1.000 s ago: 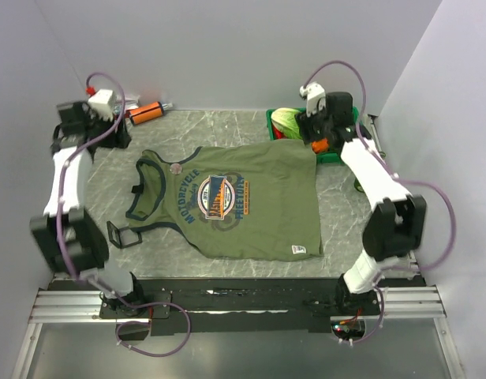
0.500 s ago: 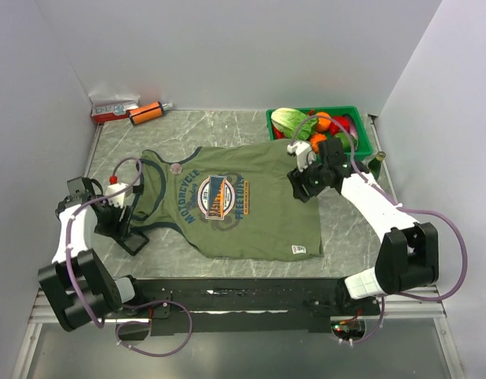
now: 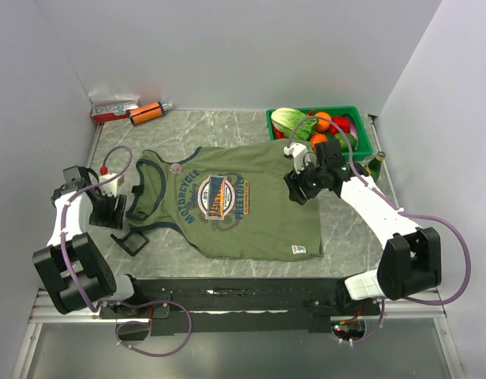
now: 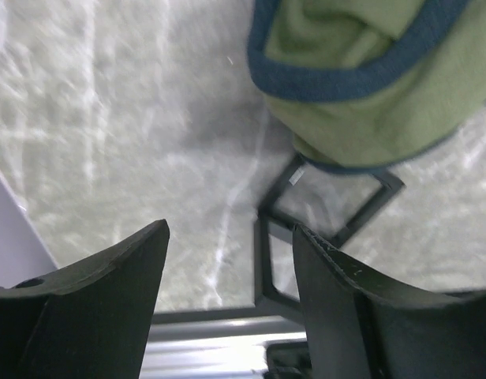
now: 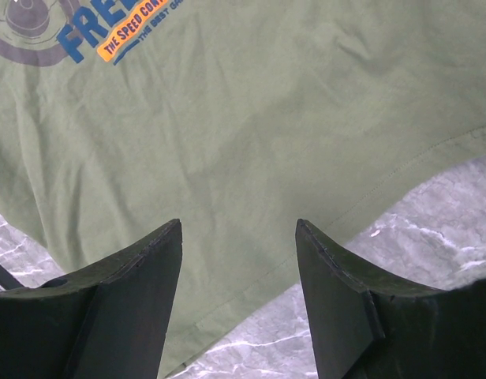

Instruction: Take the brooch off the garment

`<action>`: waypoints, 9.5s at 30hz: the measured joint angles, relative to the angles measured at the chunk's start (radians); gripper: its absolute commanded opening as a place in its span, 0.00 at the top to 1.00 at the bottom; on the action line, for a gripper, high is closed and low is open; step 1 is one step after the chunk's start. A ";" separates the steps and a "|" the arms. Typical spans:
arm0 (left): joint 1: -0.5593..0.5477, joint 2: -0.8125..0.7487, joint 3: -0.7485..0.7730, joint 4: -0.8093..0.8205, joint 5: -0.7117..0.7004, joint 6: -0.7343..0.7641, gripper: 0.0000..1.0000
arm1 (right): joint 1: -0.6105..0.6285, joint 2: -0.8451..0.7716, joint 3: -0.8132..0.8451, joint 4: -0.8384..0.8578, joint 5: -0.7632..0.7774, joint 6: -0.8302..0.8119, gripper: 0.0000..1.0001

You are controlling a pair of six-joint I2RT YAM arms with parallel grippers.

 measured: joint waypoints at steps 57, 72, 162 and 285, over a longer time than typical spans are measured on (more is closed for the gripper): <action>0.002 0.547 0.369 0.158 -0.249 0.057 0.57 | 0.014 0.101 0.081 -0.010 -0.016 0.000 0.34; -0.005 0.616 0.601 0.079 -0.148 0.132 0.44 | 0.016 0.101 0.045 -0.005 0.032 -0.081 0.34; -0.461 0.666 0.529 0.108 0.368 -0.552 0.65 | 0.029 0.351 0.510 -0.173 -0.060 0.189 0.41; -1.130 0.227 0.042 0.356 0.171 -0.405 0.62 | 0.123 0.413 0.365 -0.148 -0.113 0.220 0.39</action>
